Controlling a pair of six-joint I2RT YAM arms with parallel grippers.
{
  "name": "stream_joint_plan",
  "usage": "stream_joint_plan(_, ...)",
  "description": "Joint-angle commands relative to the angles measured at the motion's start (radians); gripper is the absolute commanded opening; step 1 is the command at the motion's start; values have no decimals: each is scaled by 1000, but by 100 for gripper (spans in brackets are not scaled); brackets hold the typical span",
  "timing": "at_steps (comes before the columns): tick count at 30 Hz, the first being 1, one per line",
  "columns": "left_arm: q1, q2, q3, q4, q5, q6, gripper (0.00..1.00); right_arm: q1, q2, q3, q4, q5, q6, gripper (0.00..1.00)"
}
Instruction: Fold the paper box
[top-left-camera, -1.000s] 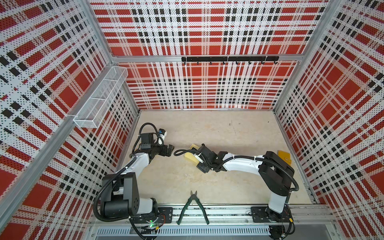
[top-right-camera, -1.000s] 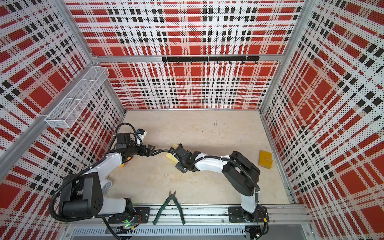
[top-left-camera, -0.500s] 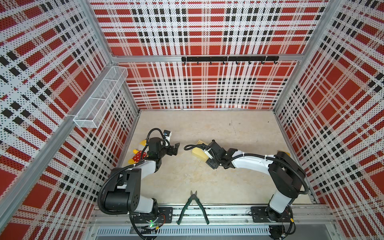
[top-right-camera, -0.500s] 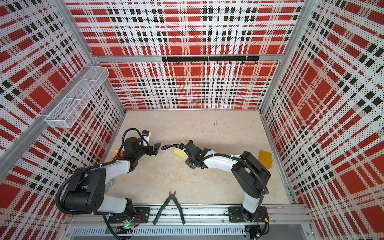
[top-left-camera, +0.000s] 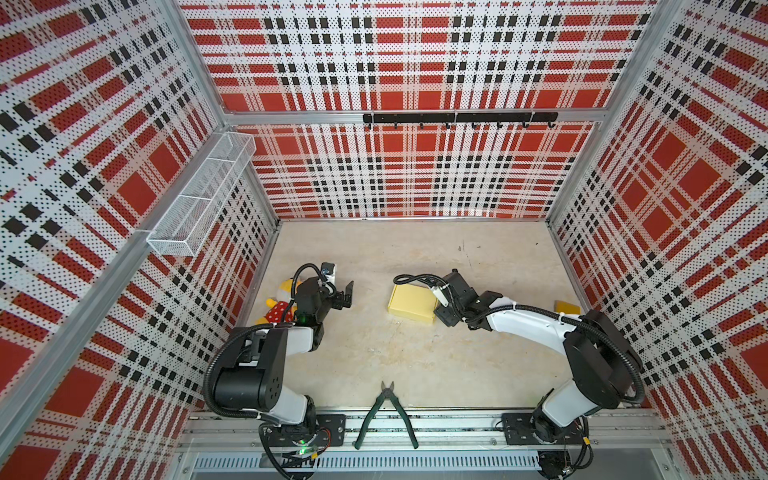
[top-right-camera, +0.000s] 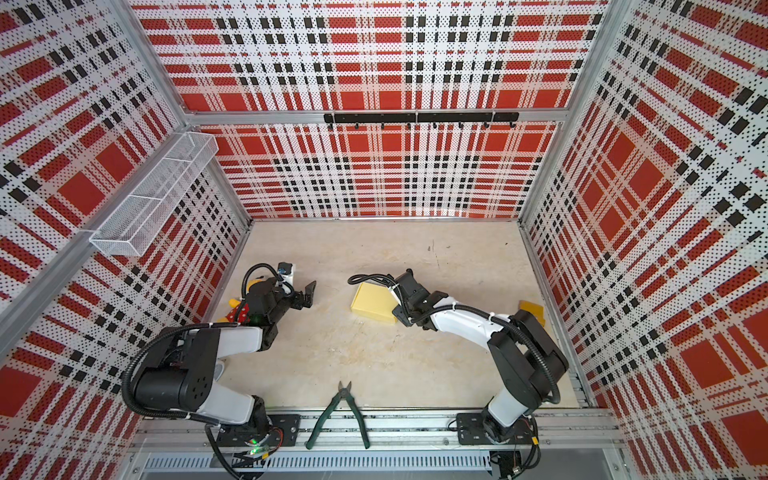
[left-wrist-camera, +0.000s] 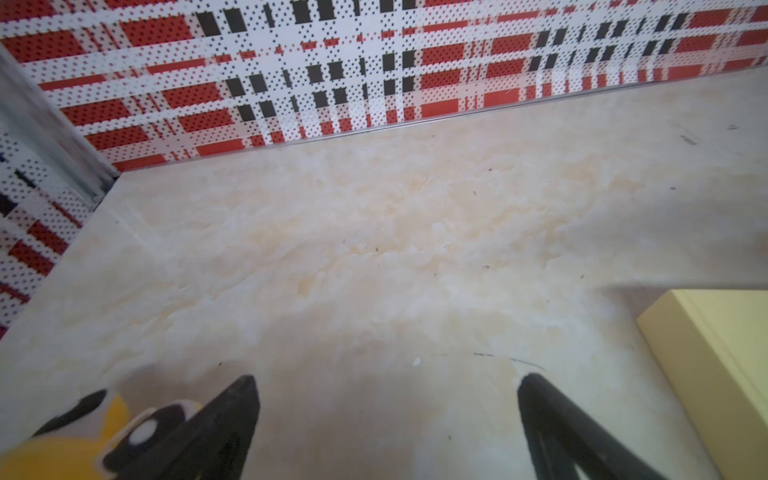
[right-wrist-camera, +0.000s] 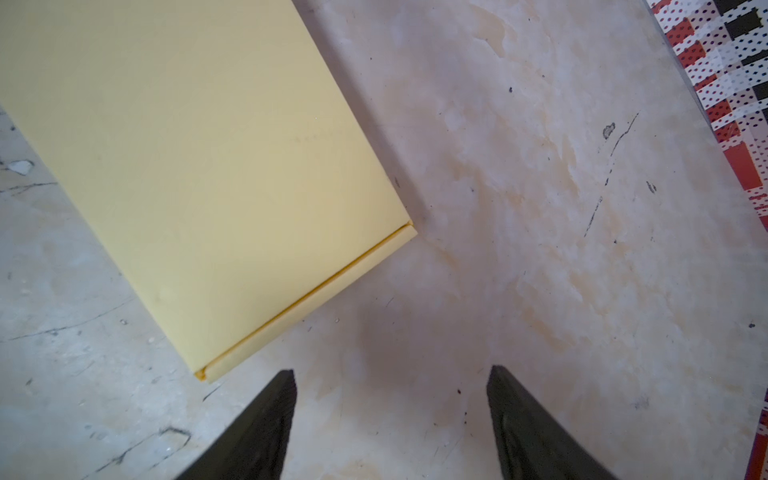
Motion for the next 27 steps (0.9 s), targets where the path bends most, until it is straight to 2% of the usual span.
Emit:
stream_joint_plan(1, -8, 53, -37, 226, -75, -36, 100, -1, 37, 25, 61, -28, -24, 76)
stream_joint_plan(3, -7, 35, -7, 136, -158, -61, 100, -1, 36, 31, 60, -30, -17, 76)
stream_joint_plan(5, -6, 49, 16, 119, -200, -84, 100, -16, 5, 16, 74, -51, 12, 76)
stream_joint_plan(10, -5, 43, 13, 119, -199, -85, 100, -148, -131, -100, 208, -157, 89, 76)
stream_joint_plan(13, -5, 43, 12, 121, -197, -85, 100, -264, -218, -205, 368, -225, 104, 79)
stream_joint_plan(14, -4, 44, 12, 122, -197, -85, 99, -306, -239, -258, 450, -230, 112, 100)
stream_joint_plan(16, -5, 43, 12, 122, -199, -85, 100, -375, -272, -329, 596, -207, 128, 100)
stream_joint_plan(19, -7, 45, 12, 121, -202, -84, 100, -470, -288, -367, 681, -221, 142, 100)
stream_joint_plan(22, -14, 44, 12, 122, -212, -77, 100, -524, -282, -426, 812, -218, 85, 100)
stream_joint_plan(23, -18, 44, 12, 122, -221, -76, 100, -541, -269, -455, 892, -232, 70, 100)
stream_joint_plan(25, -25, 43, 10, 124, -233, -70, 100, -584, -270, -456, 907, -272, 94, 100)
stream_joint_plan(27, -28, 43, 10, 125, -240, -68, 100, -617, -245, -471, 1003, -300, 90, 100)
